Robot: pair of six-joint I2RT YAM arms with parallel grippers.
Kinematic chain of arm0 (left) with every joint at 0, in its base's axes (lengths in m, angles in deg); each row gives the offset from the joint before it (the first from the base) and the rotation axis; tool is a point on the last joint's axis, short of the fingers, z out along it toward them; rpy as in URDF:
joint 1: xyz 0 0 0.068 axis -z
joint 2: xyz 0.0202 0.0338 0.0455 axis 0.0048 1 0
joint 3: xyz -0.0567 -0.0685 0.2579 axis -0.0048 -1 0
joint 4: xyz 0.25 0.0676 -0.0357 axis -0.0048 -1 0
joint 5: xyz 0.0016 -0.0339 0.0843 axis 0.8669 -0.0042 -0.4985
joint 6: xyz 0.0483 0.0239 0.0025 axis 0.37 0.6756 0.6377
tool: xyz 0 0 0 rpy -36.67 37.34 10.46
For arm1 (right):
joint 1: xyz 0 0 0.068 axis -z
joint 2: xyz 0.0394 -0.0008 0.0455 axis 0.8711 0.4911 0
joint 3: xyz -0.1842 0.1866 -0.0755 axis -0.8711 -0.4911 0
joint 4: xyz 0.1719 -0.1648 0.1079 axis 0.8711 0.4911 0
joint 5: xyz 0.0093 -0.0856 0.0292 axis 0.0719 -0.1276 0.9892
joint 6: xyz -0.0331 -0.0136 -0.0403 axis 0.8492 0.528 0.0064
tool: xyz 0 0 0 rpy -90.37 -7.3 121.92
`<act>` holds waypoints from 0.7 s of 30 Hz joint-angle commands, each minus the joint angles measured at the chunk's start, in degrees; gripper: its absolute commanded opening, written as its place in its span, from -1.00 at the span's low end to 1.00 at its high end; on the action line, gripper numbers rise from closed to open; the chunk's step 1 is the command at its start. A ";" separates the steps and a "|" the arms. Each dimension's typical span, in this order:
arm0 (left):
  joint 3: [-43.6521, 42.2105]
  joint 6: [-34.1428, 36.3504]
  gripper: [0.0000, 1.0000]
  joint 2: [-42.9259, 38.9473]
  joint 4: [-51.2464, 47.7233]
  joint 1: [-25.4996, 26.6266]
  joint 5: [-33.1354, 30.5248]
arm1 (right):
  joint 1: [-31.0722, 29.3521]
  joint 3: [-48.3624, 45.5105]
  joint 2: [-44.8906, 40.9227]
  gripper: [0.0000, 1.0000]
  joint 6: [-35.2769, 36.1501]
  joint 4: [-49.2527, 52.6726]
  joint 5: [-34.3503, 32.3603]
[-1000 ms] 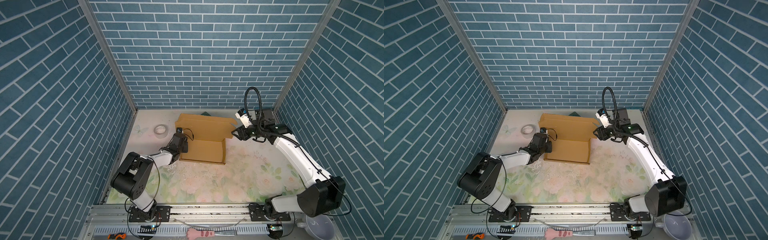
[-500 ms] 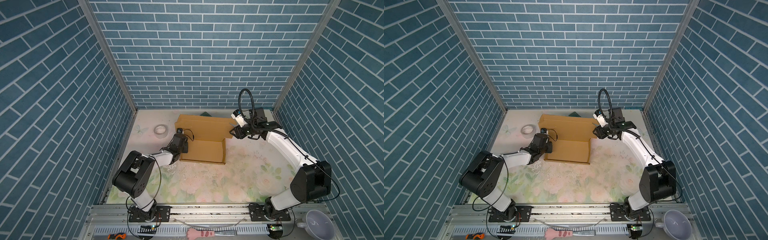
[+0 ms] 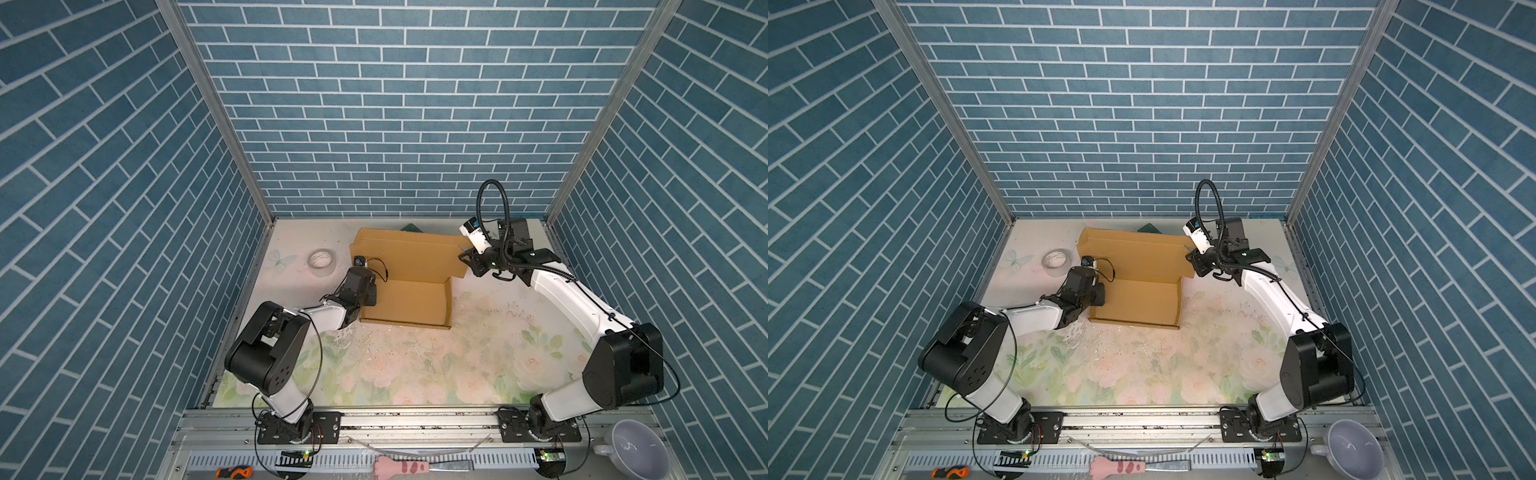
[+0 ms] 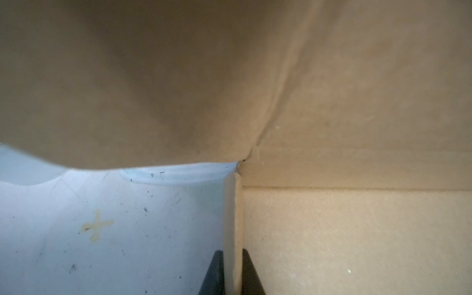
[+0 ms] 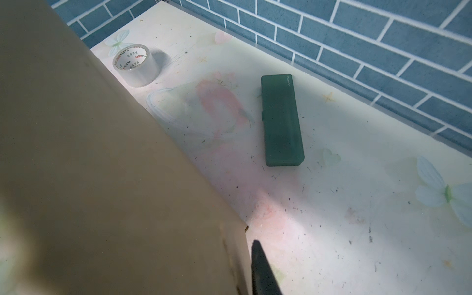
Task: Fold the paper box
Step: 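Hold the upright box walls with both grippers at opposite corners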
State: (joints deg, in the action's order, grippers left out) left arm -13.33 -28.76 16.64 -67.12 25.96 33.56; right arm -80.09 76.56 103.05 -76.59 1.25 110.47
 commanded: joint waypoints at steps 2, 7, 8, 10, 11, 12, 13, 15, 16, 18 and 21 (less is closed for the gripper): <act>-0.03 -0.34 -0.70 -0.11 -0.38 0.45 0.16 | -0.26 -1.78 -1.57 -0.84 0.94 -2.55 -0.20; -0.06 -0.65 -0.67 -0.99 -0.60 0.40 0.42 | -1.01 -3.22 -2.64 -0.97 0.01 -4.21 -1.28; -0.07 -0.61 -0.62 -1.31 -0.68 0.41 0.47 | -1.22 -3.89 -3.03 -0.99 0.01 -5.07 -1.78; -0.16 -0.53 -0.52 -1.98 -0.96 0.39 0.40 | -1.50 -5.39 -3.85 -1.00 -0.05 -7.06 -3.01; -0.18 -0.52 -0.46 -2.35 -1.31 0.39 0.46 | -1.50 -5.91 -4.18 -1.00 0.01 -7.96 -3.62; -0.19 -0.52 -0.40 -2.86 -1.72 0.39 0.41 | -1.62 -6.47 -4.47 -1.00 0.00 -8.79 -4.31; -0.18 -0.49 -0.34 -3.32 -2.15 0.39 0.57 | -1.59 -6.87 -4.75 -1.00 0.16 -9.48 -4.83; -0.36 -0.52 -0.24 -4.41 -2.93 0.39 0.85 | -1.66 -7.32 -5.04 -1.00 0.45 -10.61 -5.59; -0.40 -0.32 -0.18 -5.03 -3.55 0.33 1.19 | -1.72 -7.34 -5.05 -1.00 0.82 -11.06 -5.81; -0.19 0.73 -0.03 -6.81 -5.61 0.30 2.35 | -1.68 -7.11 -4.88 -1.00 1.53 -11.33 -6.08; 0.96 3.90 0.15 -11.34 -11.04 -0.24 5.01 | -1.67 -5.95 -4.11 -1.00 3.05 -10.35 -6.41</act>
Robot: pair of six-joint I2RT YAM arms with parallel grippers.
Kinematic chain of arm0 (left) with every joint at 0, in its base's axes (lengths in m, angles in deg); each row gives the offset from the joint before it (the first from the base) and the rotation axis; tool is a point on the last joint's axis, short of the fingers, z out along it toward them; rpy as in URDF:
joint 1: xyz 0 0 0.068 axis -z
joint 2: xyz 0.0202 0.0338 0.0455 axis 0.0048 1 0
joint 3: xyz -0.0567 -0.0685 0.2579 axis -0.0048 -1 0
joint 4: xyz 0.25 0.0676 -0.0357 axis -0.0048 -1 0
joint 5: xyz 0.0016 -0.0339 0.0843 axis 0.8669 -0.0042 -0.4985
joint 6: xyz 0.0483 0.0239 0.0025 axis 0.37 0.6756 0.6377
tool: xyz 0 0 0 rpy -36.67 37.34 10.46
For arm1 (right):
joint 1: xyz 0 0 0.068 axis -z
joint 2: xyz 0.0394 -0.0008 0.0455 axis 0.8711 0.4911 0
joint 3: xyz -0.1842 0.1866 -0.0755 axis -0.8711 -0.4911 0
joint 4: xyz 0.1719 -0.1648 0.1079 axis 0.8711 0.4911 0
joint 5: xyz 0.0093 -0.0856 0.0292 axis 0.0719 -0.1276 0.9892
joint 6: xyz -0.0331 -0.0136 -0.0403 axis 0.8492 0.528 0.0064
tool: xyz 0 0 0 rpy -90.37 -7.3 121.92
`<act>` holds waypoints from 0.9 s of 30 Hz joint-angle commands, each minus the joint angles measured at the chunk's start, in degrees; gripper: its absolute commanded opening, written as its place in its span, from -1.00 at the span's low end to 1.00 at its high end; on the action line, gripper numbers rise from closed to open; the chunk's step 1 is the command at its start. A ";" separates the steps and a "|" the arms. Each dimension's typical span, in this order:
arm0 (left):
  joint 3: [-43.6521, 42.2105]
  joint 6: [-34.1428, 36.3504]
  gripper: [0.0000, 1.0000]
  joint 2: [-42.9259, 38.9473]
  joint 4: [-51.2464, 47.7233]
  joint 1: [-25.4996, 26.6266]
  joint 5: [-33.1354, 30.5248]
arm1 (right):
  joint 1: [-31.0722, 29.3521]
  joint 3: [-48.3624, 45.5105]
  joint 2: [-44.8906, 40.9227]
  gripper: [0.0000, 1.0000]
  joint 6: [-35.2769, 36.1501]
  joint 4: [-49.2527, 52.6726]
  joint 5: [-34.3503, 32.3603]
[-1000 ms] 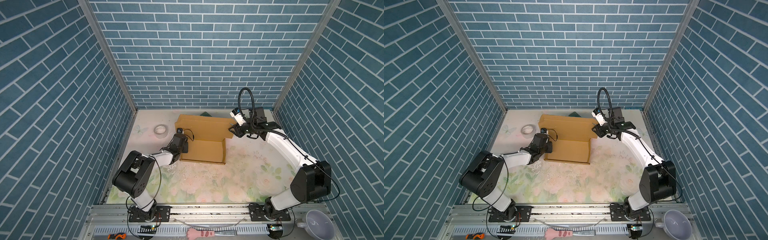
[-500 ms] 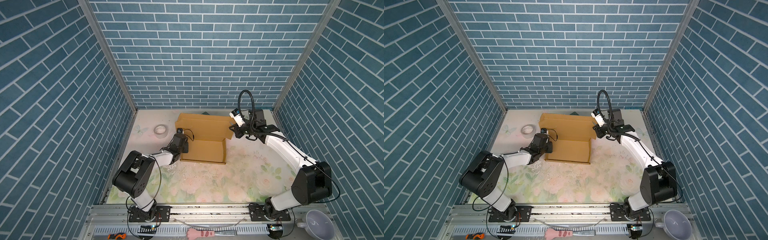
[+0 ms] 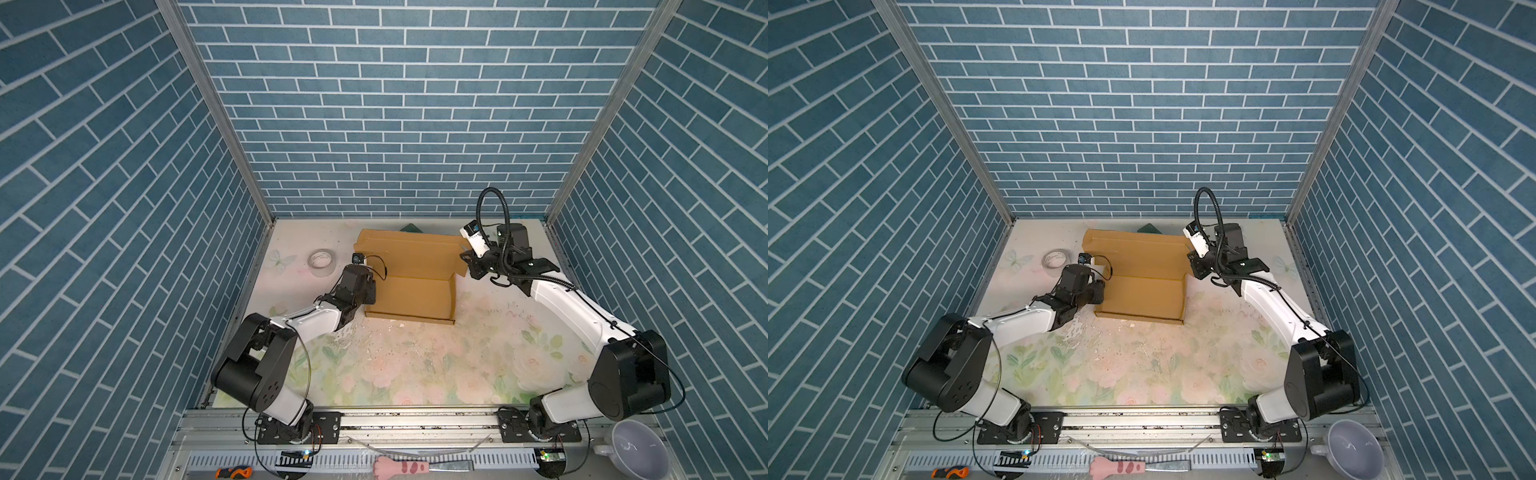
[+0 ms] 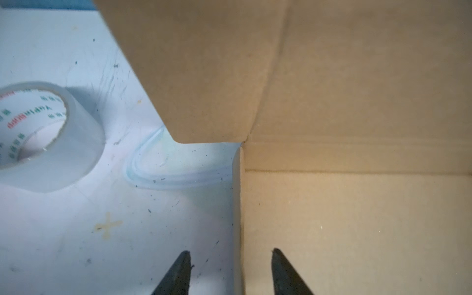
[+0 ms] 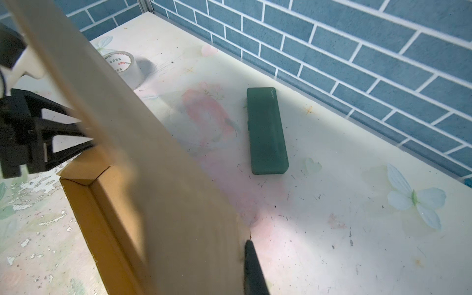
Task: Fold the paper box
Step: 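Hold the upright box walls with both grippers at opposite corners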
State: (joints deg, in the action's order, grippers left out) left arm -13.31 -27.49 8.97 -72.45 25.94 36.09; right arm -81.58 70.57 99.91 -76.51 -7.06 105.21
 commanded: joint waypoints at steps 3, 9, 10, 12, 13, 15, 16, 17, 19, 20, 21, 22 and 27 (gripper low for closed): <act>3.74 5.08 0.26 -8.48 -13.15 -2.21 6.69 | -0.23 0.73 -0.50 -1.00 4.04 -1.89 -1.62; 10.96 15.26 0.31 -11.66 -22.16 -8.32 15.30 | -0.20 2.61 0.88 -1.00 5.29 -0.81 -1.04; 11.81 17.28 0.30 -11.27 -22.26 -9.38 16.52 | -0.19 3.01 1.08 -1.00 5.36 -0.54 -0.83; 13.53 19.77 0.30 -9.55 -21.81 -11.41 20.62 | -0.20 3.39 1.28 -1.00 5.45 -0.49 -0.48; 14.51 20.48 0.30 -8.47 -21.35 -12.46 22.14 | -0.19 3.47 1.35 -1.00 5.45 -0.49 -0.38; 16.28 21.98 0.29 -6.52 -20.55 -14.10 24.81 | -0.19 3.78 1.44 -1.00 5.66 -0.28 -0.21; 17.11 23.04 0.29 -5.66 -20.17 -14.80 26.06 | -0.19 3.98 1.43 -1.00 5.85 -0.03 -0.12; 17.58 24.39 0.30 -4.93 -19.46 -15.56 27.99 | -0.23 4.14 1.51 -1.00 5.98 0.16 0.02; 17.71 26.82 0.31 -3.69 -17.55 -17.08 32.21 | -0.19 4.27 1.53 -1.00 6.33 0.34 0.06; 17.87 27.88 0.31 -2.86 -16.69 -17.81 33.76 | -0.19 4.27 1.54 -1.00 6.35 0.27 0.06; 18.24 28.78 0.31 -2.09 -16.27 -18.19 35.06 | -0.22 4.30 1.60 -1.00 6.48 0.32 0.06; 18.79 29.55 0.31 -1.11 -15.89 -18.55 36.12 | -0.23 4.27 1.60 -1.00 6.47 0.29 0.06; 17.97 26.84 0.25 1.76 -5.87 -21.34 39.70 | -0.27 4.18 1.61 -1.00 6.51 0.17 0.32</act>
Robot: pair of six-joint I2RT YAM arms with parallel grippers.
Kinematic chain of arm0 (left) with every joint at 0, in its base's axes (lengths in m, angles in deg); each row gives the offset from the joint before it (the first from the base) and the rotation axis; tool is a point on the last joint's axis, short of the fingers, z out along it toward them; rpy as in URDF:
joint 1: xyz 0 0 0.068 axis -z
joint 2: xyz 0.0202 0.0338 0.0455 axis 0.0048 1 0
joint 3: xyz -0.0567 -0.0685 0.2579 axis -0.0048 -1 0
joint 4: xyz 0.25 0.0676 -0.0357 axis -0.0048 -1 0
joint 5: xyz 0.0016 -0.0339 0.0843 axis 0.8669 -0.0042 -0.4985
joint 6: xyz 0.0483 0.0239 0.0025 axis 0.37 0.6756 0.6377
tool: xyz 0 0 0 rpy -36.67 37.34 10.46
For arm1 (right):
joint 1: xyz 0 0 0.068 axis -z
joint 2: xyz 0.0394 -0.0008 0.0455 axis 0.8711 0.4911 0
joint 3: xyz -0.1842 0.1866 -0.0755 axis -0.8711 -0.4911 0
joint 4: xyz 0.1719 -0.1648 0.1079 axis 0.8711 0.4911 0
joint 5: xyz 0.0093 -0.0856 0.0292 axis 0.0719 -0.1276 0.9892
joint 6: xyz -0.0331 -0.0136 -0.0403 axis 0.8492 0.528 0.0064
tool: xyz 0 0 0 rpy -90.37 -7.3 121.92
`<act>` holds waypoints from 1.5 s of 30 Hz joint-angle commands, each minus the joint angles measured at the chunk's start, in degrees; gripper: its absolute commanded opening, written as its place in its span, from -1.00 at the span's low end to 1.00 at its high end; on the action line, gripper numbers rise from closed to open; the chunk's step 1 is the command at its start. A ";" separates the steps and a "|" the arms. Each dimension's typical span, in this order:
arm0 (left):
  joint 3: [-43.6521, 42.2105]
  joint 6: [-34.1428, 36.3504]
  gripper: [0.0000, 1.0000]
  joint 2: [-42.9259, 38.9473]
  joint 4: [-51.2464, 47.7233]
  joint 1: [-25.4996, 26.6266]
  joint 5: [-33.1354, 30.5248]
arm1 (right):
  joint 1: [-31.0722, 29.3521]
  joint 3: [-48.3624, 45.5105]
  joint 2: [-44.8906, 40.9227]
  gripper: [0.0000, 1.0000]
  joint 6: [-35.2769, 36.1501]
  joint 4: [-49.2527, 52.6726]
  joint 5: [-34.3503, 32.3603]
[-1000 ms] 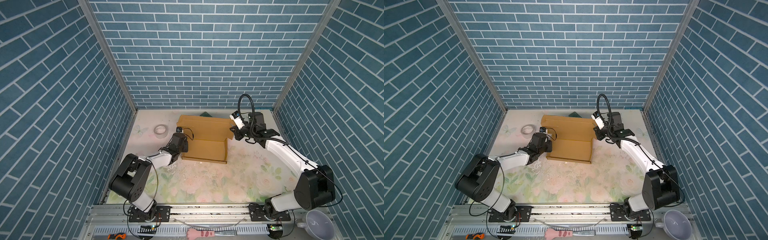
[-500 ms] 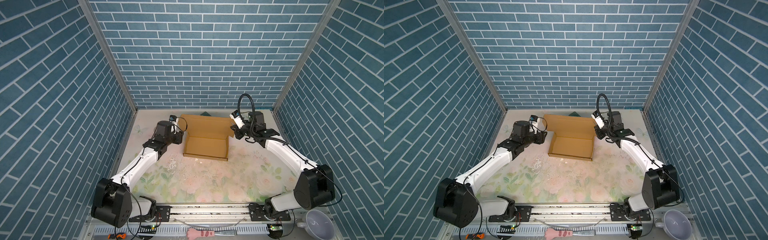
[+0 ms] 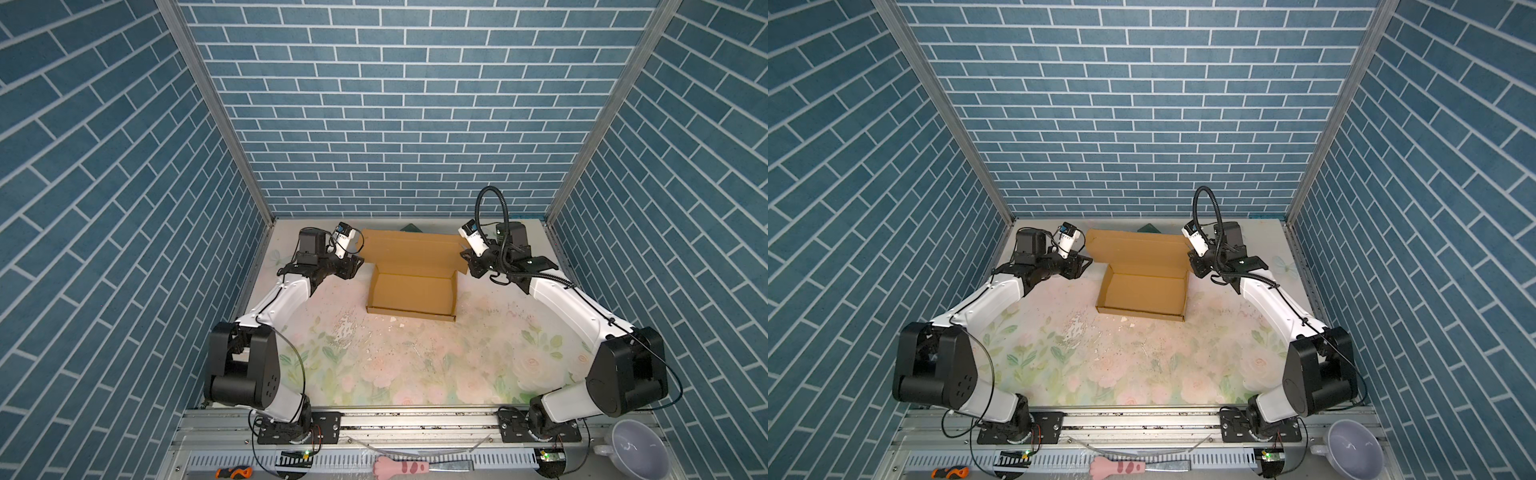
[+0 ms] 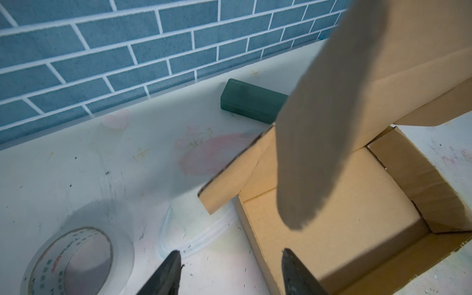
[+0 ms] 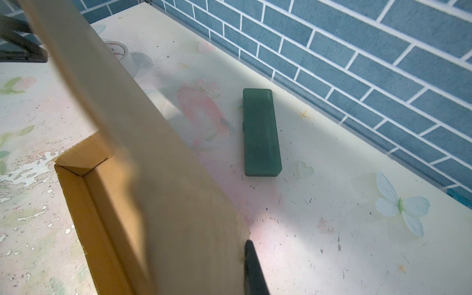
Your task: Fold the paper box
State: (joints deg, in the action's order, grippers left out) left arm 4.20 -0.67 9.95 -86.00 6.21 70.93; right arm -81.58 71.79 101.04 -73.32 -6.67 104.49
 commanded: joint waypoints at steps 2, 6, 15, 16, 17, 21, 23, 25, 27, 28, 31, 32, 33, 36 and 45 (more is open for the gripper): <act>0.04 -0.49 0.22 2.28 11.74 -1.83 6.88 | -0.22 2.96 0.39 -1.00 3.29 -0.31 1.20; 1.24 0.13 0.22 5.60 12.62 -2.09 7.66 | -0.20 3.04 0.13 -1.00 3.23 -0.28 1.49; 4.62 -1.14 -0.06 9.66 12.94 -2.17 10.74 | -0.19 3.18 -0.05 -1.00 3.02 -0.26 1.70; 4.61 -1.48 -0.13 9.52 13.15 -2.18 10.96 | -0.19 3.22 -0.05 -1.00 2.91 -0.29 1.66; 4.61 -1.70 -0.20 9.45 13.24 -2.15 11.20 | -0.26 3.20 0.01 -1.00 2.84 -0.41 1.57; 3.86 -3.40 -0.53 8.75 14.06 -2.09 12.04 | -0.19 3.10 0.11 -1.00 1.85 -1.31 0.81; 2.78 -4.33 -0.62 7.90 15.04 -2.00 11.80 | -0.24 2.87 0.03 -1.00 1.07 -1.96 -0.12; 1.54 -6.37 -0.70 7.08 16.57 -1.78 11.52 | -0.28 2.84 -0.05 -1.00 0.08 -2.61 -0.85; 0.56 -7.97 -0.76 6.48 17.84 -1.07 11.44 | -0.54 2.37 -0.35 -1.00 -1.08 -3.80 -1.70; 0.17 -8.25 -0.78 6.10 18.13 -0.27 11.04 | -0.75 1.84 -0.55 -1.00 -1.58 -4.84 -2.06; -1.23 -8.42 -0.81 4.81 18.88 2.39 9.12 | -1.82 0.51 -1.12 -1.00 -2.75 -7.58 -3.87; -1.63 -8.71 -0.82 4.53 19.22 3.08 8.54 | -2.14 0.12 -1.23 -1.00 -2.99 -8.22 -4.49; -2.09 -8.96 -0.83 4.16 19.58 3.78 8.12 | -2.45 -0.34 -1.37 -1.00 -3.45 -9.14 -5.12; -4.07 -9.81 -0.86 3.12 21.07 4.98 7.15 | -3.01 -1.60 -1.96 -1.00 -5.04 -11.43 -6.73; -7.94 -13.08 -0.95 4.98 27.14 6.59 5.28 | -5.09 -7.53 -1.82 -1.00 -12.04 -22.26 -11.43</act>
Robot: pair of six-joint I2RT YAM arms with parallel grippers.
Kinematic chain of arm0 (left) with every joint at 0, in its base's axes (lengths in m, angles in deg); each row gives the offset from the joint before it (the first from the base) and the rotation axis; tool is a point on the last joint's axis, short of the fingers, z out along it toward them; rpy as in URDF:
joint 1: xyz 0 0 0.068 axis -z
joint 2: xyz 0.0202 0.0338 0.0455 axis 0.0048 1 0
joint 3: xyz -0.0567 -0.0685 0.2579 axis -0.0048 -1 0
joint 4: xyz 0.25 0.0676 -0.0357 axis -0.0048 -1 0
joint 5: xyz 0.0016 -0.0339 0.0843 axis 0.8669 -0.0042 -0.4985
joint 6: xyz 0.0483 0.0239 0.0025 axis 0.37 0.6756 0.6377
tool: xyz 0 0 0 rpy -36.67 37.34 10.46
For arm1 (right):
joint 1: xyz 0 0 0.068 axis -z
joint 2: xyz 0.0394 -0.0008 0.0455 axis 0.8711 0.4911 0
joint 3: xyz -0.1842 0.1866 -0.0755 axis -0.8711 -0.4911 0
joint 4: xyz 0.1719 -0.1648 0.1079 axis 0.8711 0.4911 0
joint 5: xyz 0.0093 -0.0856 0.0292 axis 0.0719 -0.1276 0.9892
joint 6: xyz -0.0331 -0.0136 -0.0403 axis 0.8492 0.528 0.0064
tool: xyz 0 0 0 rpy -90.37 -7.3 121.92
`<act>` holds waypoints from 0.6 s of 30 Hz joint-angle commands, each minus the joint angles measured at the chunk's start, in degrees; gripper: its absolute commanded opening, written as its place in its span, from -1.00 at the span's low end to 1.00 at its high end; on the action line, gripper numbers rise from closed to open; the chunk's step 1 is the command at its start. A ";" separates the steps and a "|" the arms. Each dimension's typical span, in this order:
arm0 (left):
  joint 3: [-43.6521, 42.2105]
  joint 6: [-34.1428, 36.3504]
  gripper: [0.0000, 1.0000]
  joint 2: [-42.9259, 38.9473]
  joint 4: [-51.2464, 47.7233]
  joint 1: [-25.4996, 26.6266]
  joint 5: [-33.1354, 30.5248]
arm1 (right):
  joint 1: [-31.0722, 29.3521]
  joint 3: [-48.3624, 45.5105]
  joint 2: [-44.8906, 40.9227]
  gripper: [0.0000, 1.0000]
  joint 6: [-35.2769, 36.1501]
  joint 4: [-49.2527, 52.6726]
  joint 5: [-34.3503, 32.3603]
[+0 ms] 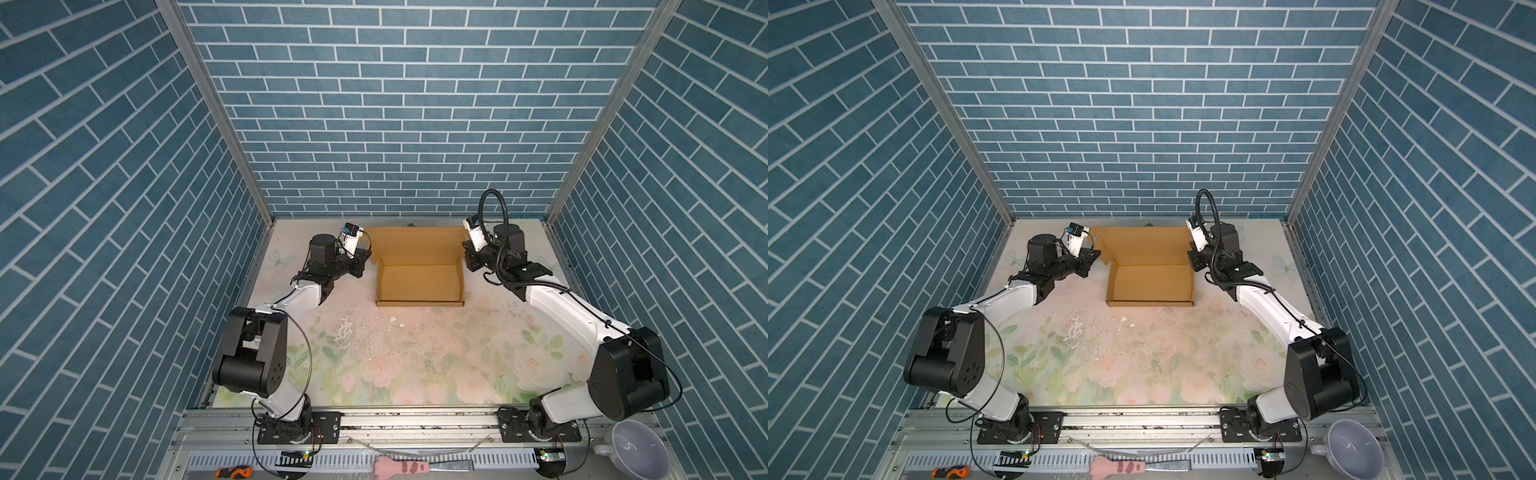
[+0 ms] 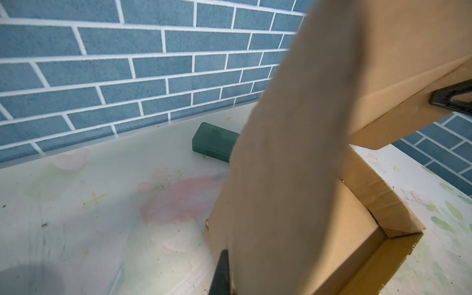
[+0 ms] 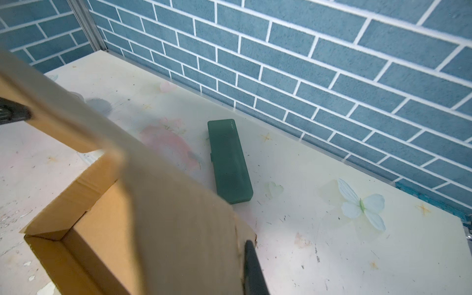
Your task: Fold the paper box
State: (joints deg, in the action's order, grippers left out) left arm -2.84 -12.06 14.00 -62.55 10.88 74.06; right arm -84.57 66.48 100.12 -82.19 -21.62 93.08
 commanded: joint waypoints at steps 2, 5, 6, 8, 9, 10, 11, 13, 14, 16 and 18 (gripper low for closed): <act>-0.84 -2.74 -0.95 1.48 4.90 2.75 2.14 | -2.55 -3.46 -0.83 -1.00 -3.57 -8.30 -0.20; -0.18 -4.56 -0.96 1.90 5.92 3.60 1.85 | -2.75 -5.17 -0.95 -1.00 -4.18 -9.00 -1.65; -0.06 -5.26 -0.95 1.96 6.39 3.84 1.80 | -2.81 -5.65 -1.12 -1.00 -4.31 -9.24 -1.74; -0.03 -6.44 -0.96 1.92 7.26 4.38 1.41 | -2.90 -7.21 -1.64 -1.00 -4.90 -10.12 -1.98; -0.08 -6.60 -0.96 1.95 7.38 4.63 1.10 | -2.99 -8.01 -1.83 -1.00 -5.24 -10.60 -1.96; -0.10 -6.82 -0.96 2.01 7.46 4.90 0.46 | -3.15 -8.69 -2.01 -1.00 -5.54 -11.18 -2.25; -0.28 -7.14 -0.96 2.17 7.70 5.21 0.19 | -3.21 -9.24 -2.03 -1.00 -6.00 -11.66 -2.52; -0.68 -7.55 -0.96 2.54 8.20 5.93 -0.01 | -3.47 -9.79 -2.03 -1.00 -7.05 -12.12 -2.95; -0.95 -7.48 -0.95 2.68 8.33 6.38 -0.19 | -3.67 -9.84 -2.03 -1.00 -7.67 -12.37 -3.16; -1.72 -7.53 -0.96 2.78 8.57 6.80 -0.55 | -4.04 -10.09 -2.11 -1.00 -8.82 -13.08 -3.98; -2.91 -7.68 -0.96 2.77 9.38 6.95 -1.04 | -4.39 -10.35 -2.21 -1.00 -9.80 -13.92 -4.62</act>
State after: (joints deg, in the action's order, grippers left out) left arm -4.32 -19.36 16.10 -56.15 15.41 68.90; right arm -86.48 57.39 99.53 -89.71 -30.56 85.95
